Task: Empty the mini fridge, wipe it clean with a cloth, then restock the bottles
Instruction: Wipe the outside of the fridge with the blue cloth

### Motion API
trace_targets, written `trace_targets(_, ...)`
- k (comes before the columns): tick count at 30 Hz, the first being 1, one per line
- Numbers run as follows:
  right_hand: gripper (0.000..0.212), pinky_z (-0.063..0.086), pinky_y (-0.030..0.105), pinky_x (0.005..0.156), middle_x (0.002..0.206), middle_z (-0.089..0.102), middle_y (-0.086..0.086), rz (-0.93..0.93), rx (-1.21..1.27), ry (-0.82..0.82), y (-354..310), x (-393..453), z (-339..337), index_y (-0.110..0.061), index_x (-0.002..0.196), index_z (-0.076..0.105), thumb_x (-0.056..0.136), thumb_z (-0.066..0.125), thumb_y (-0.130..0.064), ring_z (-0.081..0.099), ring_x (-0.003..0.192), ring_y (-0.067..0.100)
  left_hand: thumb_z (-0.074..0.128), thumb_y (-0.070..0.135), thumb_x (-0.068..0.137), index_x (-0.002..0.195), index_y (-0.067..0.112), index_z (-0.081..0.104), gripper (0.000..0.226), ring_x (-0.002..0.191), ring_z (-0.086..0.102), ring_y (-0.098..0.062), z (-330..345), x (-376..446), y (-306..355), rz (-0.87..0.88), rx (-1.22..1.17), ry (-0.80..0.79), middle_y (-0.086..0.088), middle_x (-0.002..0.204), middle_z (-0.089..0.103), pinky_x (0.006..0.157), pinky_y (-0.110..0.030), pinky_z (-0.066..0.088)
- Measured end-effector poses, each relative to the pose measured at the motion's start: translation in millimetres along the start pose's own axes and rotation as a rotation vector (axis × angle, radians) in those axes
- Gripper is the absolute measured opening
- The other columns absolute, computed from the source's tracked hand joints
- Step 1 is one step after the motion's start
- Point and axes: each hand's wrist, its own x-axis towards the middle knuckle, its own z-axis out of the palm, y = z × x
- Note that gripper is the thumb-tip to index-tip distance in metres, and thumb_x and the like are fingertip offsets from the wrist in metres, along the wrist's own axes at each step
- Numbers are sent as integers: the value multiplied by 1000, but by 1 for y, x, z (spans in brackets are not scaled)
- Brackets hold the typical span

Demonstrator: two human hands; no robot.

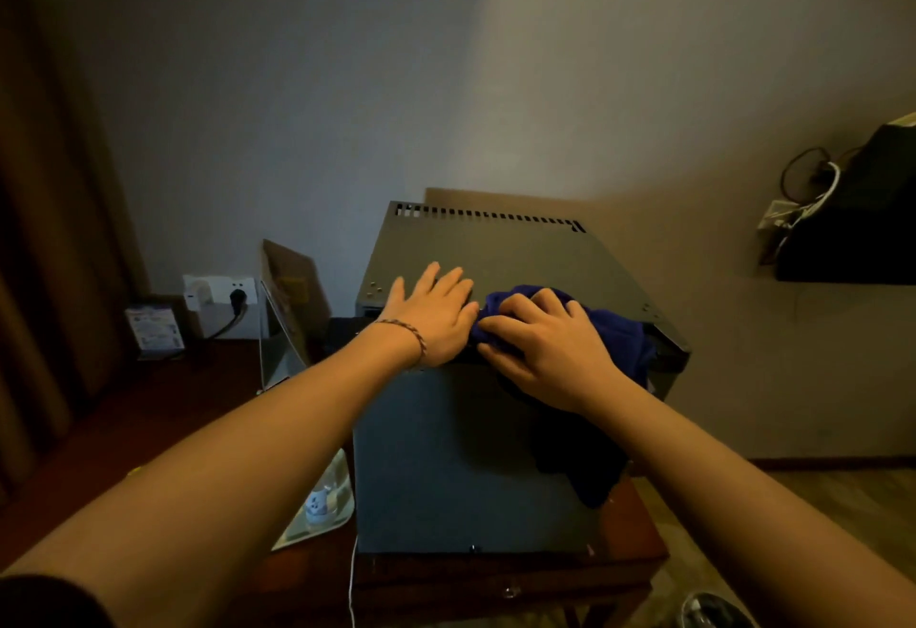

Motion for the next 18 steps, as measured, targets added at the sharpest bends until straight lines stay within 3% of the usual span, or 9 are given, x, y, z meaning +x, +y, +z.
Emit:
trace_targets(7, 58, 41, 36, 79, 118, 53, -11, 24, 73, -68, 53, -29, -7, -37, 126, 59, 93, 20, -66, 42, 101, 12, 13, 51, 103, 156, 34, 9, 56, 152, -1, -18, 2, -6, 3, -24, 53, 21, 11, 164, 3, 121, -53, 1)
trace_targets(11, 59, 43, 37, 82, 115, 54, -11, 19, 9, -104, 75, -44, -14, -35, 116, 62, 92, 17, -65, 44, 104, 14, 15, 50, 104, 156, 35, 10, 55, 151, -1, -17, -1, -7, 8, -48, 62, 24, 12, 164, 4, 122, -51, 2)
trace_targets(18, 49, 42, 40, 85, 118, 51, -7, 72, -96, -166, 122, -79, -25, -34, 112, 63, 94, 27, -61, 43, 112, 20, 17, 49, 104, 155, 37, 11, 53, 151, 0, -16, 4, -7, 11, -89, 79, 43, 14, 164, 4, 122, -50, 2)
